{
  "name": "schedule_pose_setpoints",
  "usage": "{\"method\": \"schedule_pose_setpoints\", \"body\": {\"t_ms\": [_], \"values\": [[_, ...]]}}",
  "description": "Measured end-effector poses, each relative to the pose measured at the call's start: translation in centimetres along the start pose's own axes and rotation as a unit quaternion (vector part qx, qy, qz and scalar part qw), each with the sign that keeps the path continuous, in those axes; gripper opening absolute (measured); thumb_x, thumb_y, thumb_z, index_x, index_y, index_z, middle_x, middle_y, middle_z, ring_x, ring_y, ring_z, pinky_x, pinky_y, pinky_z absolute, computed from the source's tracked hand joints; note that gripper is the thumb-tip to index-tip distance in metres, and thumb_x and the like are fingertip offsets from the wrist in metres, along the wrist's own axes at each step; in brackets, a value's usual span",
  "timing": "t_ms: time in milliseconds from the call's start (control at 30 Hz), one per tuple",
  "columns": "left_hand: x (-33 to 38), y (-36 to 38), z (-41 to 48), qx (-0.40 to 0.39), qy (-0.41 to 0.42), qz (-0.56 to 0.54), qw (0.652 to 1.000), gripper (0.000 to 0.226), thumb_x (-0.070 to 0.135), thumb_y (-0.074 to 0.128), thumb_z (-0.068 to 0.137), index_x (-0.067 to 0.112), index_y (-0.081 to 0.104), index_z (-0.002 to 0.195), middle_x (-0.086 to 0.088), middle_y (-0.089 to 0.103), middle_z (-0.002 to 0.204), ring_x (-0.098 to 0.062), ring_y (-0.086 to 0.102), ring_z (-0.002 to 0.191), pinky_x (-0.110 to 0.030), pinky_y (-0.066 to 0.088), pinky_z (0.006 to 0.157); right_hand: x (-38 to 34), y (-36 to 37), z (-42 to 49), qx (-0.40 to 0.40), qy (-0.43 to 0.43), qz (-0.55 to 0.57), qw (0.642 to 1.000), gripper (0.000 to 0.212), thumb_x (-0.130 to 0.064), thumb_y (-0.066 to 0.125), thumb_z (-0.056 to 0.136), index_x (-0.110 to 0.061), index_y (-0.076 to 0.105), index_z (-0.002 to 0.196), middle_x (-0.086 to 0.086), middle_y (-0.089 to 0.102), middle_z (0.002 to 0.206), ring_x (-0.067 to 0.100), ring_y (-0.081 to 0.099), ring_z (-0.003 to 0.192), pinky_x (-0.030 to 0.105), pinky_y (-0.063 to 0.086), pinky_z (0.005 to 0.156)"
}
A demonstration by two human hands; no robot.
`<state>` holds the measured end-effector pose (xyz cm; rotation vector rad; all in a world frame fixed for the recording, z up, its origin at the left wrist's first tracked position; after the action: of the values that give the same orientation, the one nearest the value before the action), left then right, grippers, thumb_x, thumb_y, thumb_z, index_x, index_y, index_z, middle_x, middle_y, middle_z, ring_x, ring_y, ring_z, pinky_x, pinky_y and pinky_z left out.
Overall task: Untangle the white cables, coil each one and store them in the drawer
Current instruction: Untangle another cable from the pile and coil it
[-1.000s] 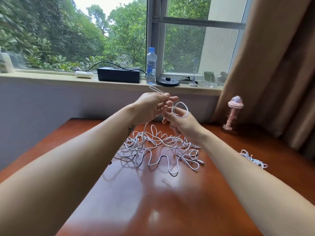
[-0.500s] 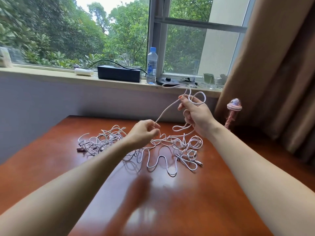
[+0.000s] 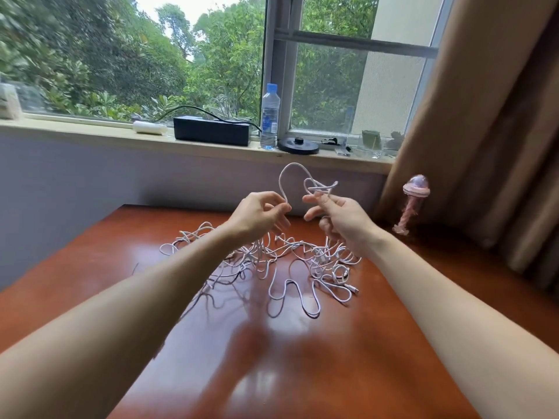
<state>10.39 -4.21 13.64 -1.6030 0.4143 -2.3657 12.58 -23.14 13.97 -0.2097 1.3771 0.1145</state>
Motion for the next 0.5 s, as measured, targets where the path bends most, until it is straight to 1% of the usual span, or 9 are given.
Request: {"method": "schedule_pose_setpoints", "body": {"t_ms": [67,133,167,233,300,367,400,433,500], "values": [[0.2,-0.1,0.2,-0.005,-0.002,0.005,1.0,0.012,0.022,0.063,0.1,0.011,0.068,0.099,-0.013,0.075,0.077,-0.024,0.073,0.061,-0.029,0.055,0.057,0.5,1.4,-0.3,-0.03,0.015,-0.018,0.999,0.034,-0.038,0.053,0.104,-0.01,0.071,0.114,0.007,0.072,0.08,0.01,0.036,0.046,0.018,0.026,0.039],[0.1,-0.1,0.1,-0.011,0.0,0.025,1.0,0.013,0.025,0.065,0.099,0.013,0.068,0.099,-0.013,0.074,0.079,-0.027,0.073,0.061,-0.024,0.049,0.049,0.8,2.5,-0.3,-0.039,0.022,-0.028,0.999,0.031,-0.036,0.055,0.104,-0.01,0.071,0.111,0.005,0.071,0.079,0.008,0.037,0.045,0.018,0.025,0.042],[0.0,-0.2,0.1,-0.013,0.004,0.037,0.999,0.013,0.025,0.066,0.098,0.013,0.069,0.097,-0.013,0.072,0.079,-0.027,0.071,0.059,-0.024,0.048,0.049,0.9,2.9,-0.2,-0.036,0.022,-0.029,0.999,0.027,-0.034,0.057,0.103,-0.01,0.07,0.108,0.005,0.071,0.079,0.008,0.037,0.045,0.018,0.026,0.042],[-0.3,-0.3,0.0,-0.019,0.011,0.053,0.998,0.012,0.022,0.068,0.097,0.012,0.07,0.092,-0.012,0.071,0.077,-0.023,0.066,0.057,-0.031,0.054,0.053,1.2,3.6,0.1,-0.033,0.012,-0.024,0.999,0.023,-0.03,0.06,0.102,-0.01,0.07,0.107,0.005,0.068,0.077,0.007,0.038,0.044,0.016,0.026,0.041],[-0.8,-0.5,-0.2,-0.024,0.007,0.047,0.999,0.013,0.02,0.068,0.097,0.01,0.07,0.089,-0.013,0.072,0.079,-0.022,0.065,0.06,-0.037,0.058,0.058,1.1,4.3,0.0,-0.035,0.004,-0.019,0.999,0.021,-0.024,0.062,0.101,-0.007,0.07,0.11,0.002,0.064,0.071,0.005,0.04,0.043,0.015,0.028,0.039],[-1.1,-0.8,-0.4,-0.023,0.004,0.048,0.999,0.013,0.019,0.069,0.096,0.007,0.071,0.09,-0.017,0.073,0.081,-0.021,0.066,0.061,-0.035,0.058,0.059,0.6,4.9,-0.5,-0.037,-0.006,0.011,0.999,0.017,-0.015,0.062,0.1,-0.001,0.068,0.108,-0.006,0.062,0.058,0.0,0.045,0.039,0.011,0.032,0.038],[-1.3,-0.9,-0.6,-0.025,0.001,0.053,0.998,0.013,0.018,0.069,0.096,0.006,0.07,0.09,-0.017,0.073,0.078,-0.02,0.067,0.06,-0.033,0.057,0.058,0.4,4.9,-0.6,-0.029,-0.013,0.03,0.999,0.012,-0.01,0.062,0.1,-0.001,0.067,0.104,-0.009,0.06,0.052,-0.001,0.048,0.037,0.009,0.034,0.038],[-1.5,-1.0,-0.8,-0.03,-0.003,0.062,0.998,0.014,0.018,0.068,0.096,0.006,0.07,0.091,-0.014,0.072,0.075,-0.02,0.067,0.058,-0.03,0.055,0.056,0.2,4.9,-0.5,-0.018,-0.02,0.04,0.999,0.008,-0.008,0.062,0.099,-0.002,0.067,0.101,-0.009,0.059,0.051,-0.001,0.048,0.036,0.009,0.034,0.038],[-2.2,-1.2,-1.4,-0.036,-0.014,0.08,0.996,0.014,0.018,0.067,0.097,0.005,0.07,0.092,-0.01,0.07,0.072,-0.019,0.067,0.053,-0.026,0.051,0.051,0.6,4.8,0.3,0.001,-0.024,0.012,1.0,0.009,-0.014,0.066,0.098,-0.007,0.068,0.094,-0.004,0.059,0.062,0.0,0.043,0.039,0.012,0.032,0.037]]}}
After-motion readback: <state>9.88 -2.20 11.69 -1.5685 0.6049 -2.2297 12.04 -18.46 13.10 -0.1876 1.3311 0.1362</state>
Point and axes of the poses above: each hand's wrist, its own z-axis towards the middle knuckle, its own y-axis out of the palm, x = y × z, the point moved 4 cm from there along z, towards the middle knuckle
